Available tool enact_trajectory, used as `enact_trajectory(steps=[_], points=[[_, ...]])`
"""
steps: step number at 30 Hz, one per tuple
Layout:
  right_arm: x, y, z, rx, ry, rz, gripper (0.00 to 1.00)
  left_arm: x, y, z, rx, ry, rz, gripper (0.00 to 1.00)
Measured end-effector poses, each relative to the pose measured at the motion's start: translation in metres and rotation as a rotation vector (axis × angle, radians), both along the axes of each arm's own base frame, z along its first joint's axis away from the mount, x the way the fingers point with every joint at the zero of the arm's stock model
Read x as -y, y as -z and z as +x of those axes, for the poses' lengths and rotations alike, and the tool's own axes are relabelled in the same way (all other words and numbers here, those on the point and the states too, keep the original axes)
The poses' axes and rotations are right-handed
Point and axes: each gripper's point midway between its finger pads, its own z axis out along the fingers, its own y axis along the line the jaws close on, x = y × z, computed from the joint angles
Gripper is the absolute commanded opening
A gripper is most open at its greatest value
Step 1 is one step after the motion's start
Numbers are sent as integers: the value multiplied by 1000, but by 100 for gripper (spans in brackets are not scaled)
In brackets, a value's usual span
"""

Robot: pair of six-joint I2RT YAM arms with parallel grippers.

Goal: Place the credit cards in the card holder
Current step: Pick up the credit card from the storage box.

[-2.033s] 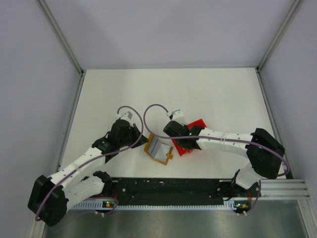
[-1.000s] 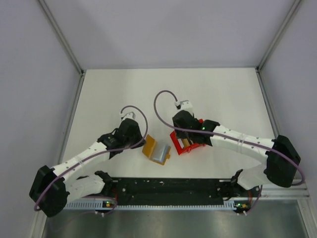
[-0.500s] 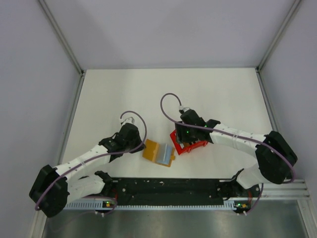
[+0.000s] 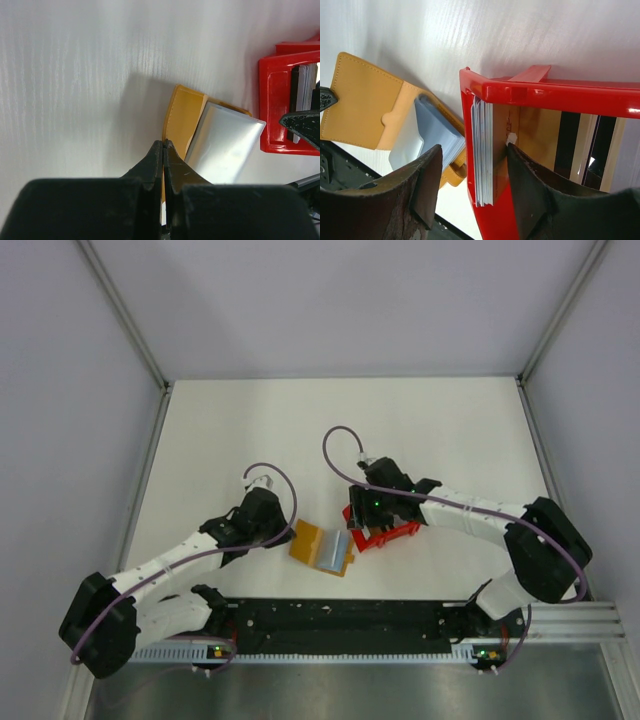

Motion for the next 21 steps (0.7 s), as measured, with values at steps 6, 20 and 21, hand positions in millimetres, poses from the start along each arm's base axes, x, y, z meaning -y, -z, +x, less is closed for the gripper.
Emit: enact_trajectory(steps=[6, 20, 21], points=[[-2, -5, -2, 1, -8, 22, 50, 1, -1, 1, 3, 2, -4, 0], [-4, -10, -4, 2, -9, 48, 35, 3, -2, 2, 8, 5, -12, 0], [-4, -10, -4, 1, -8, 48, 34, 3, -2, 2, 9, 5, -13, 0]])
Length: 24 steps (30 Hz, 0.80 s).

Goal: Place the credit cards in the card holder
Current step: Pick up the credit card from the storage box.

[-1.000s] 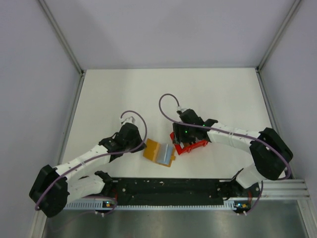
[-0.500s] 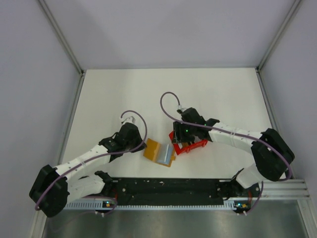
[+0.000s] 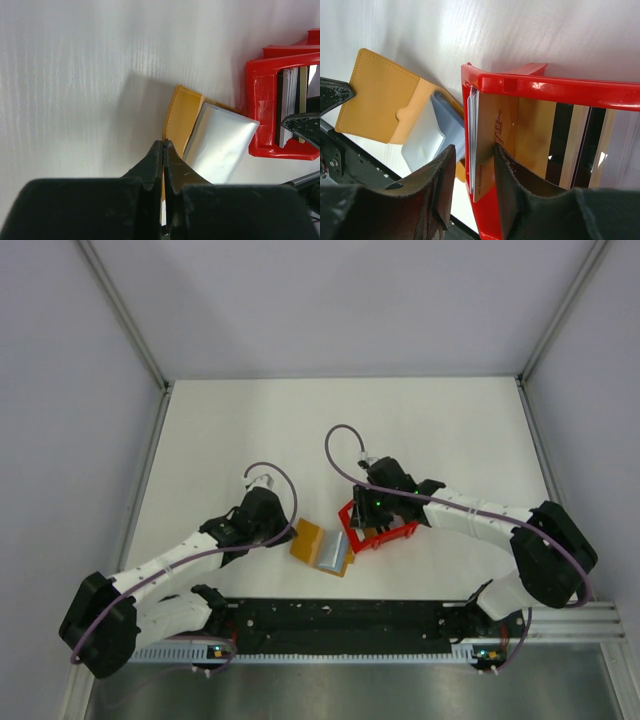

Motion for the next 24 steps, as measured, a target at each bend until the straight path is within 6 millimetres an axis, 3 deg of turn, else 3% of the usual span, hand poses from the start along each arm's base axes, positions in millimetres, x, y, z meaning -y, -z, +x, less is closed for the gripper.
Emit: enact_trajectory(steps=[14, 18, 24], points=[[2, -1, 1, -1, 11, 3, 13, 1, 1, 1, 0, 1, -1, 0], [6, -3, 4, 0, 22, 4, 11, 1, 1, 1, 0, 1, -1, 0], [14, -7, 9, 12, 42, 6, 0, 0, 2, 1, -4, 0, 3, 0]])
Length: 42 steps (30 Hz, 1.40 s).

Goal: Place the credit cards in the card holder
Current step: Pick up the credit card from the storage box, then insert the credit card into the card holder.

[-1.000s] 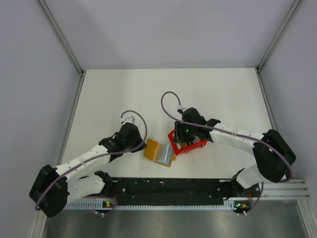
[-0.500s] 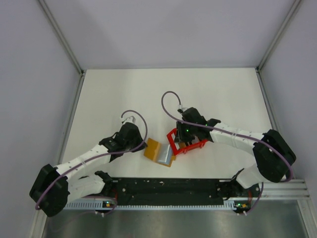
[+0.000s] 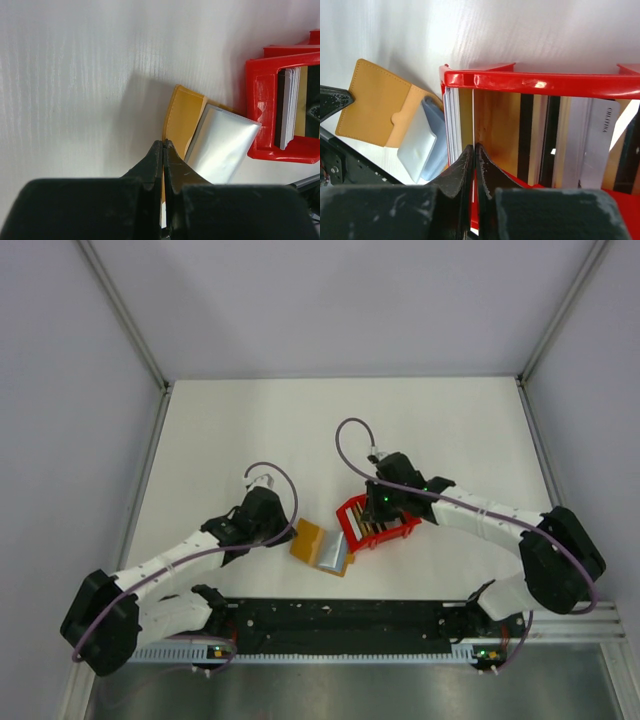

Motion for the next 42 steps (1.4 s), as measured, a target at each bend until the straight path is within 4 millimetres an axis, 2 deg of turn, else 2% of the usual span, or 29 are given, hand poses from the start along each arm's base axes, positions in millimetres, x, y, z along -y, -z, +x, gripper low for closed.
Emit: enact_trajectory(steps=[11, 13, 16, 19, 22, 24, 27, 31, 38, 42], points=[[24, -5, 8, 62, 48, -89, 0, -3, 2, 0, -6, -11, 11, 0], [31, -16, 10, 104, 72, -98, 0, -5, 4, -1, -11, -20, 20, 0], [32, -46, 11, 183, 92, -46, 0, -9, 6, -1, -20, -40, 33, 0], [20, -73, 9, 231, 91, 51, 0, -14, 10, -3, -36, -69, 44, 0], [1, -80, 5, 215, 72, 142, 0, -23, 21, -10, -70, -108, 67, 0], [-12, -72, -3, 177, 53, 173, 0, -29, 30, -16, -94, -132, 83, 0], [-25, -47, -20, 91, 22, 173, 0, -38, 45, -26, -135, -169, 99, 0], [-36, -24, -33, 12, -5, 169, 0, -38, 44, -26, -128, -185, 76, 0], [-56, -11, -40, -48, -47, 202, 0, -37, 44, -26, -128, -189, 72, 0], [-64, 7, -48, -113, -67, 192, 0, -37, 45, -26, -128, -190, 69, 0]])
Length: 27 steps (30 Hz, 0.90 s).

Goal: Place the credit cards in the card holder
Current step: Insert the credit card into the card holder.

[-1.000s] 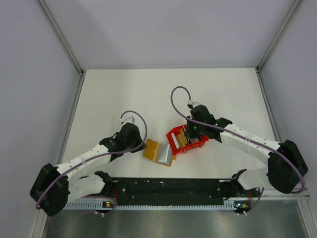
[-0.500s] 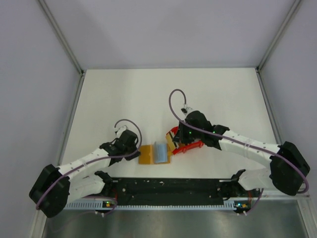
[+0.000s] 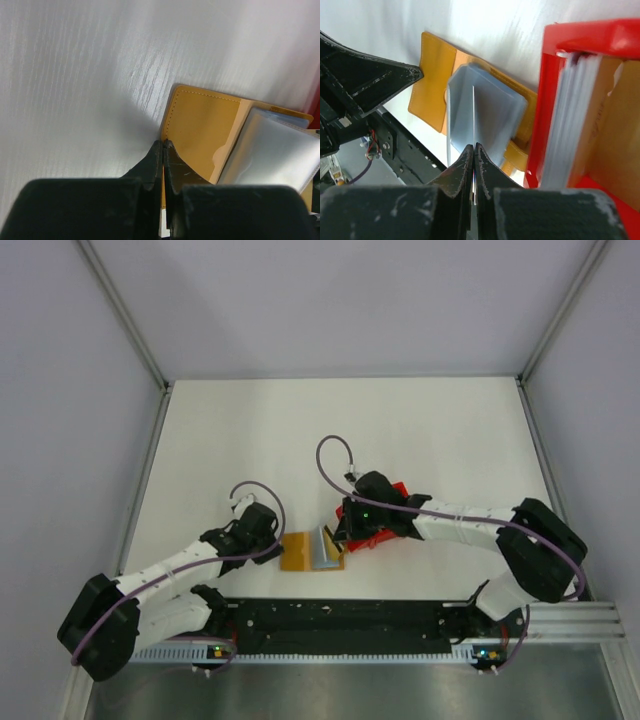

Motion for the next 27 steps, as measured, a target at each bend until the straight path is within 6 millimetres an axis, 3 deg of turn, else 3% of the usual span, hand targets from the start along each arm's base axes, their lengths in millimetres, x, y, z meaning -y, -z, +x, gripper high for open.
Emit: enact_trajectory(steps=[3, 10, 12, 19, 27], points=[[-13, 2, -3, -22, -37, 11, 0, 1, 0, 1, 4, 0, -4, 0], [-60, -26, -15, -1, -166, 115, 0, 3, -1, 2, 10, 4, -16, 0], [-66, -25, -17, -8, -186, 122, 0, 3, -1, 2, 11, 5, -17, 0], [-54, -15, -11, 18, -141, 75, 0, 3, -1, 2, 11, 3, -18, 0], [-23, -42, 8, 135, -24, 73, 0, 4, 0, 2, 13, 2, -21, 0]])
